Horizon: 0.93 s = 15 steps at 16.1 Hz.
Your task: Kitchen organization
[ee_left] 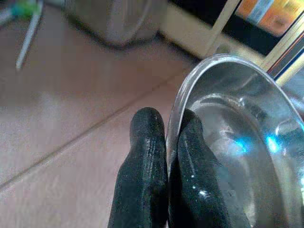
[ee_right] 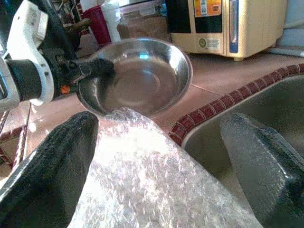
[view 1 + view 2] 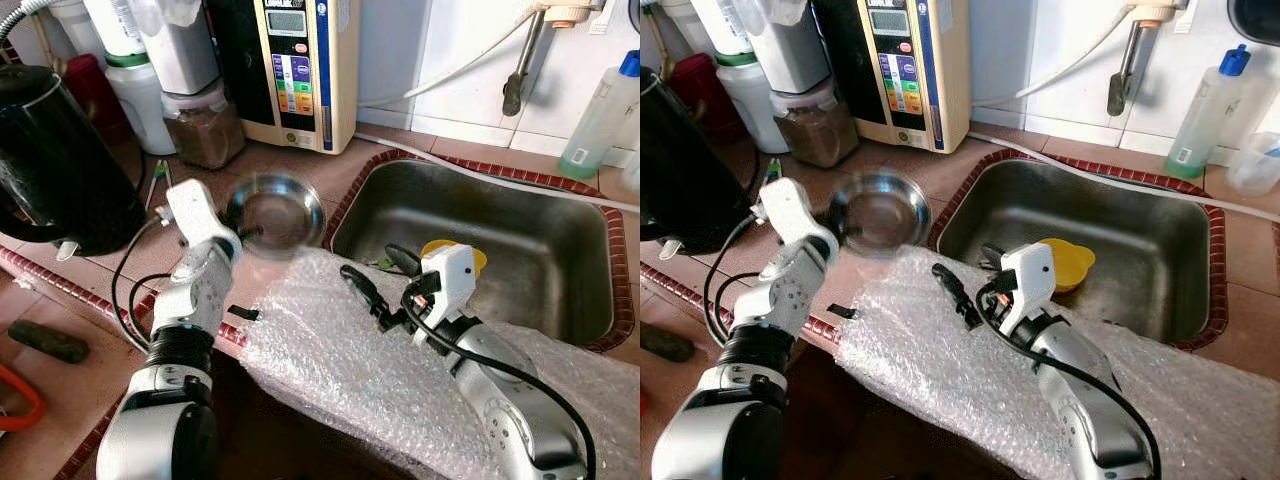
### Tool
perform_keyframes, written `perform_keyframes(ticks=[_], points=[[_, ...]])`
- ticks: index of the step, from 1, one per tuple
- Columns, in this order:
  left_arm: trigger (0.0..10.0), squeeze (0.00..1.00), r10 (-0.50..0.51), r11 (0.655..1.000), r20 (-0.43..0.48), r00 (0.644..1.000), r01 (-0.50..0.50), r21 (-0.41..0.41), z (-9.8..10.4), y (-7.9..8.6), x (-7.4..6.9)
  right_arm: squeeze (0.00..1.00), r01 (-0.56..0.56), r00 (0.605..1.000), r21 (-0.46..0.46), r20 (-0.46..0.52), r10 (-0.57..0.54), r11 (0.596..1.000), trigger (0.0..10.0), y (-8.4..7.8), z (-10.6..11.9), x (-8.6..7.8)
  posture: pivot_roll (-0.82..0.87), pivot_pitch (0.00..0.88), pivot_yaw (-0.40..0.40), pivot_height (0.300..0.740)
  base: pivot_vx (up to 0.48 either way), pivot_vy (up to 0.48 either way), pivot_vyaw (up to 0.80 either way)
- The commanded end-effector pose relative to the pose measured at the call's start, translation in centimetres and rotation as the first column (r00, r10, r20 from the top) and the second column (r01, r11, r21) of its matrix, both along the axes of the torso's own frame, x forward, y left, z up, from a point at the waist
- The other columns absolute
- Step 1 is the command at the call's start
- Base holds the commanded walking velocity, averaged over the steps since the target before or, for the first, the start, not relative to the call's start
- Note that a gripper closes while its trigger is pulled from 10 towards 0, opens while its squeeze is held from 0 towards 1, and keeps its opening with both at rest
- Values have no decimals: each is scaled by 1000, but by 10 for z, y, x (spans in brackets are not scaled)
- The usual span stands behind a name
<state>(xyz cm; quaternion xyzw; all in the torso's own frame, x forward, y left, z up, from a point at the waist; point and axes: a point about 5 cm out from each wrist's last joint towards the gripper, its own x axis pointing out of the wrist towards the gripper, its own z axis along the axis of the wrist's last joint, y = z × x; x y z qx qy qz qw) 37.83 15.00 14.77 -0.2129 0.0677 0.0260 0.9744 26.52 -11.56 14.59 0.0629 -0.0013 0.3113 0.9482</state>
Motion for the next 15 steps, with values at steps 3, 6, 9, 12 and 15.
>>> perform_keyframes(ticks=[3, 6, 9, 12, 15], points=[[0, 0, 27, 1000, 148, 989, -29, 8, 20, 5, 1, 0, -8, 1000, -1, -5, 8, 1000, 10000, 1, 0, 2, -239, 27, 119, 740, 0, 0, 0], [0, 0, -43, 999, 260, 965, 34, 38, 34, -9, -1, 0, 33, 999, -2, 10, -33, 999, 10000, -1, 2, 4, -239, 29, 118, 740, 0, 0, 0], [0, 0, -180, 983, 338, 924, 152, 107, 41, -34, -7, 0, 128, 992, 98, 7, -129, 987, 10000, -7, 13, 14, -241, 32, 120, 740, 0, 0, 0], [0, 0, -306, 951, 361, 881, 270, 149, 39, -59, -17, 0, 186, 982, 171, 5, -190, 967, 10000, -13, 22, 19, -245, 31, 122, 740, 0, 0, 0], [0, 0, -364, 931, 380, 850, 333, 146, 38, -75, -26, 0, 206, 978, 207, -3, -210, 956, 10000, -15, 25, 20, -256, 32, 128, 740, 0, 0, 0]])
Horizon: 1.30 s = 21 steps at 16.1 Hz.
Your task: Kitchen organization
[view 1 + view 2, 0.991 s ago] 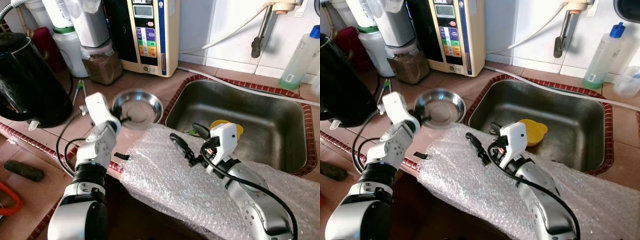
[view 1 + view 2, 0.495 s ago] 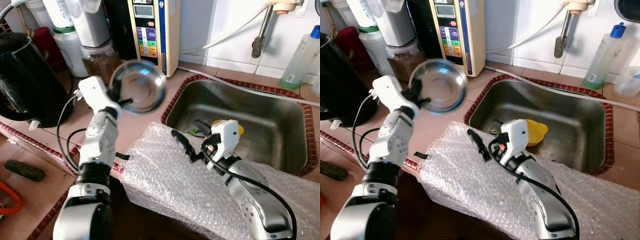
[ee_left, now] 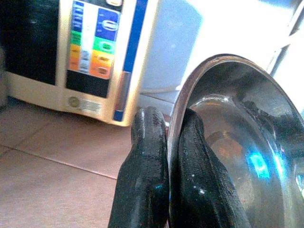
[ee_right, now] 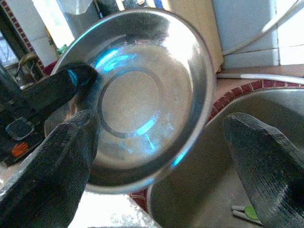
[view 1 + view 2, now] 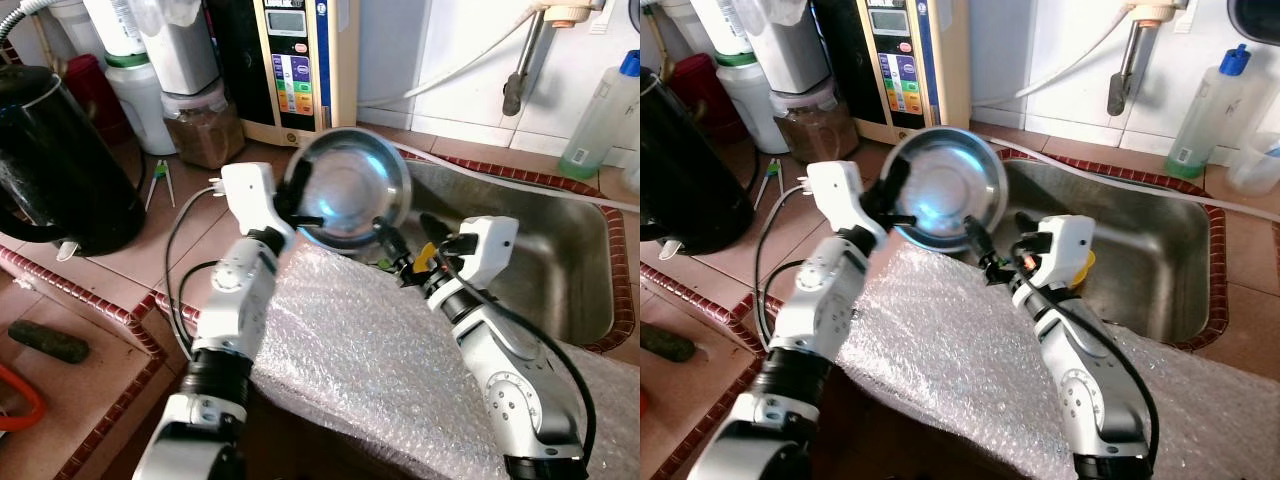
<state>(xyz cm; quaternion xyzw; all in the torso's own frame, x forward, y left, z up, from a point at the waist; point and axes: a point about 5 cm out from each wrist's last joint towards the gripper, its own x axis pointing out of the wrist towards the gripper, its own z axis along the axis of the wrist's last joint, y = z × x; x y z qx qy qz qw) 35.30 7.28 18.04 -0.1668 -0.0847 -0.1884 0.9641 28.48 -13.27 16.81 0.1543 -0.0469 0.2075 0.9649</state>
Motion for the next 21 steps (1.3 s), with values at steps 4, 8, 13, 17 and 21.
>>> perform_keyframes(ticks=[4, 8, 13, 17, 21], points=[[0, 0, -73, 997, 48, 996, 75, -30, 7, -11, -10, 0, 88, 996, 24, -22, -87, 996, 8588, -9, 3, 7, -257, 29, 125, 740, 0, 0, 0], [0, 0, -108, 992, 61, 992, 111, -53, 9, -12, -13, 0, 155, 987, 87, -56, -151, 984, 0, -18, 3, 12, -257, 28, 124, 740, 0, 0, 0], [0, 0, -158, 979, 49, 986, 163, -121, 10, -16, -16, 0, 132, 989, 160, -94, -118, 978, 0, -19, 2, 10, -269, 28, 128, 740, 0, 0, 0], [0, 0, -224, 963, 39, 974, 228, -141, 9, -24, -21, 0, 79, 993, 201, -105, -59, 976, 0, -15, 3, 8, -275, 29, 127, 740, 0, 0, 0], [0, 0, -234, 962, 29, 972, 235, -140, 7, -24, -22, 0, 76, 991, 198, -121, -53, 977, 0, -17, 1, 7, -272, 29, 124, 740, 0, 0, 0]])
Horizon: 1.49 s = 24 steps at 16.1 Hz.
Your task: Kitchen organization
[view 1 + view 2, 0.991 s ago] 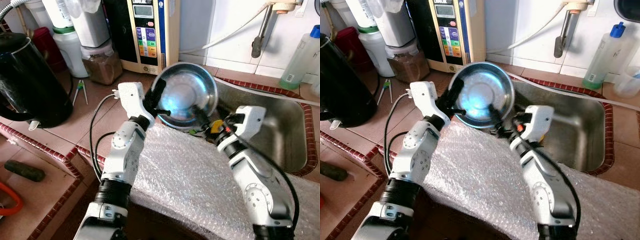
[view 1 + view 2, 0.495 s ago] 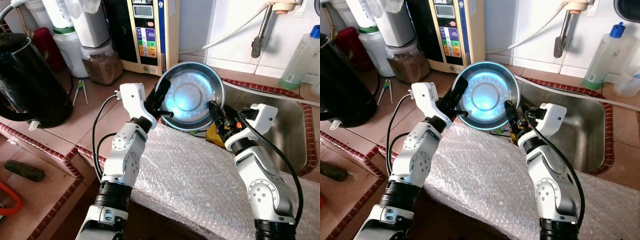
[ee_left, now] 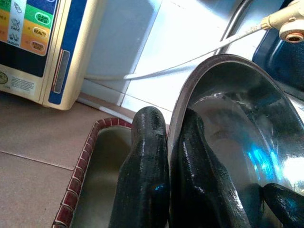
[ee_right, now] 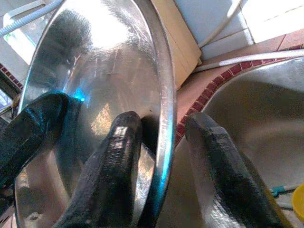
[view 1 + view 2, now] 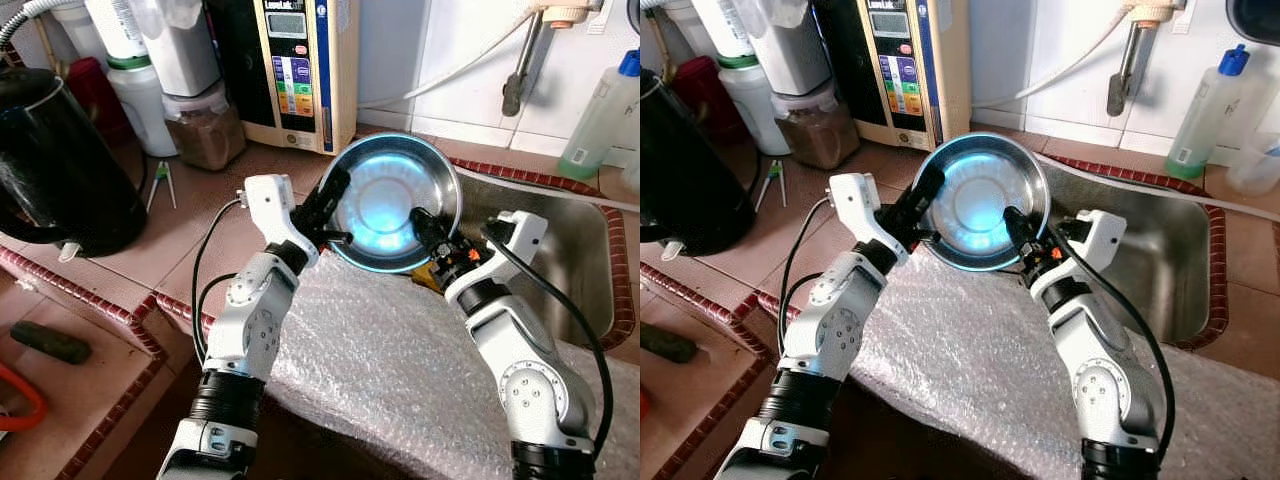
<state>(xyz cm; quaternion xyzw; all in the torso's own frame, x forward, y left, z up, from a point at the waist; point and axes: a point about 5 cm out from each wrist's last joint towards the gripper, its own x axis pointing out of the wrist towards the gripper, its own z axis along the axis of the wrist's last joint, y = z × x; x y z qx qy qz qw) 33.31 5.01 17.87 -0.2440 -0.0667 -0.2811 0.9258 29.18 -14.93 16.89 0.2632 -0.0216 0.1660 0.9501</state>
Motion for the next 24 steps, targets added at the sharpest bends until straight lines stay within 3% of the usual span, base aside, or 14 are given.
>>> perform_keyframes(ticks=[1, 5, 6, 7, 8, 14, 16, 18, 20, 23, 24], points=[[0, 0, -20, 1000, 39, 999, 20, -6, 8, -1, -2, 0, 13, 1000, -8, -12, -13, 1000, 0, -1, 0, 0, -272, 29, 124, 740, 0, 0, 0], [0, 0, 32, 998, 54, 998, -35, 54, 8, 5, 1, 0, 59, 998, -63, -26, -60, 996, 0, -8, -2, 2, -272, 30, 122, 740, 0, 0, 0], [2431, 0, 37, 997, 63, 997, -41, 68, 8, 5, 1, 0, 66, 997, -72, -31, -69, 995, 0, -9, -3, 3, -270, 30, 120, 740, 0, 0, 0], [5412, 114, 46, 996, 58, 997, -51, 78, 7, 6, 2, 0, 77, 996, -76, -34, -80, 994, 0, -10, -4, 3, -270, 29, 119, 740, 0, 0, 0], [10000, 1000, 45, 995, 54, 998, -49, 82, 6, 6, 2, 0, 86, 995, -77, -34, -89, 993, 0, -11, -4, 4, -270, 29, 119, 740, 0, 0, 0], [10000, 1000, 10, 994, 33, 999, -13, 110, 0, 0, 0, 0, 187, 981, -66, -40, -189, 980, 0, -23, -1, 12, -268, 29, 114, 740, 0, 0, 0], [10000, 1000, -55, 986, 13, 998, 52, 161, -8, -4, -5, 0, 257, 965, -106, -32, -261, 961, 0, -32, -1, 17, -265, 26, 112, 740, 0, 0, 0], [10000, 1000, -154, 963, -41, 987, 159, 219, -20, -7, -11, 0, 351, 931, -182, -32, -363, 918, 0, -45, -3, 25, -261, 25, 113, 740, 0, 0, 0], [10000, 1000, -237, 924, -74, 969, 248, 292, -31, -10, -18, 0, 431, 893, -304, 8, -450, 850, 0, -56, -1, 31, -261, 25, 113, 740, 0, 0, 0], [10000, 1000, -287, 885, -110, 951, 308, 348, -41, -9, -23, 0, 487, 842, -411, -12, -539, 770, 0, -70, -14, 30, -256, 26, 111, 740, 0, 0, 0], [10000, 1000, -304, 871, -117, 945, 326, 367, -43, -9, -25, 0, 488, 833, -427, -33, -553, 761, 0, -73, -19, 30, -256, 26, 111, 740, 0, 0, 0]])
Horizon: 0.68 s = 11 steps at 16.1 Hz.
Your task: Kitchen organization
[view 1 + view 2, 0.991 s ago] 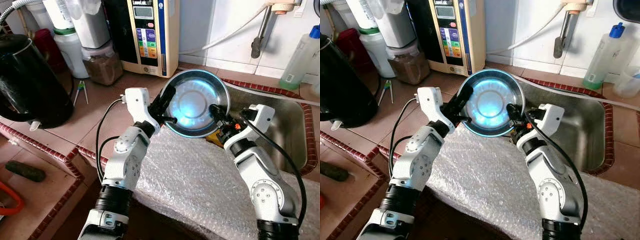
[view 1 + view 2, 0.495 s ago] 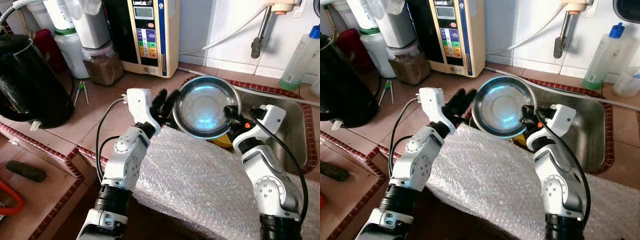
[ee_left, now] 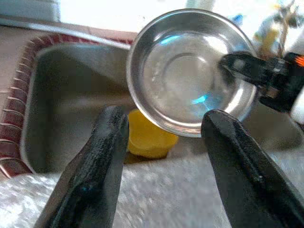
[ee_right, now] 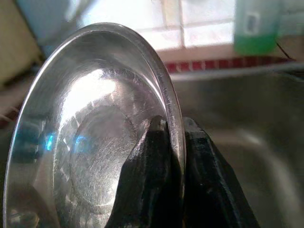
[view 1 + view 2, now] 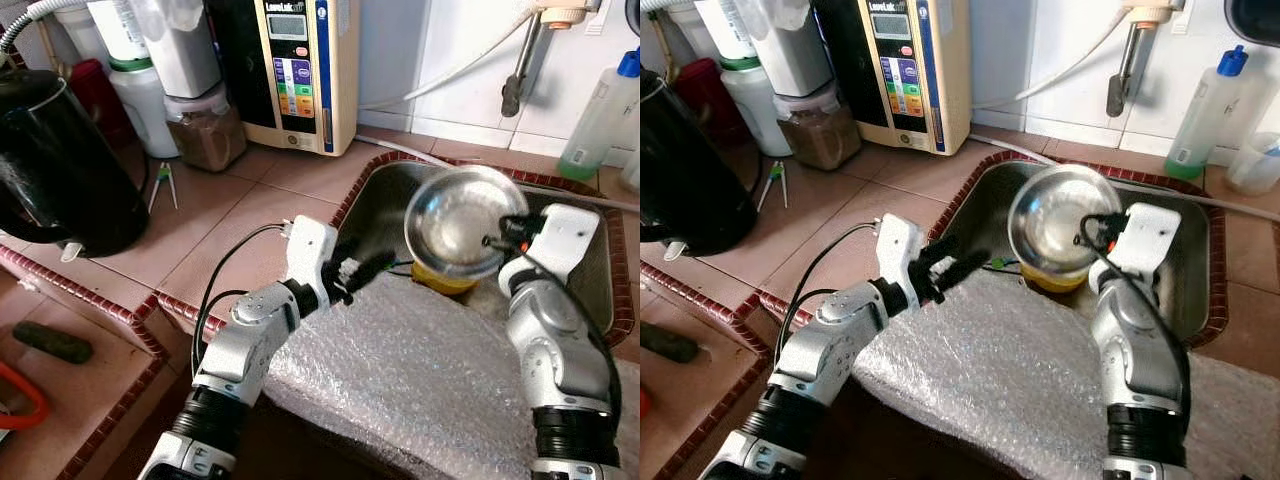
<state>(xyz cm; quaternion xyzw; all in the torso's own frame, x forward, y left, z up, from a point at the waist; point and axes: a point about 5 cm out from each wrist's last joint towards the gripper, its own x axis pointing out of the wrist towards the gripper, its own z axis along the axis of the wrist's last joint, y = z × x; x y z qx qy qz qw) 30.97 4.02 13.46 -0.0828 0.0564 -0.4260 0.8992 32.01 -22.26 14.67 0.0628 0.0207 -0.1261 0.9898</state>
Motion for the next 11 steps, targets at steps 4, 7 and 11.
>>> perform_keyframes(ticks=[4, 7, 11], points=[[10000, 1000, -94, 981, 32, 995, 87, 173, -13, 1, -8, 0, 48, 990, 27, -136, -44, 998, 0, -1, -25, 1, -258, 14, 118, 740, 0, 0, 0], [10000, 1000, -107, 977, 40, 993, 98, 191, -15, 0, -9, 1000, 56, 982, 72, -182, -42, 996, 10000, 0, -36, 1, -252, 3, 116, 740, 0, 0, 0], [10000, 1000, -111, 974, 50, 993, 98, 206, -15, 0, -9, 1000, 97, 972, 84, -222, -76, 992, 10000, -6, -45, 0, -250, 0, 119, 740, 0, 0, 0]])
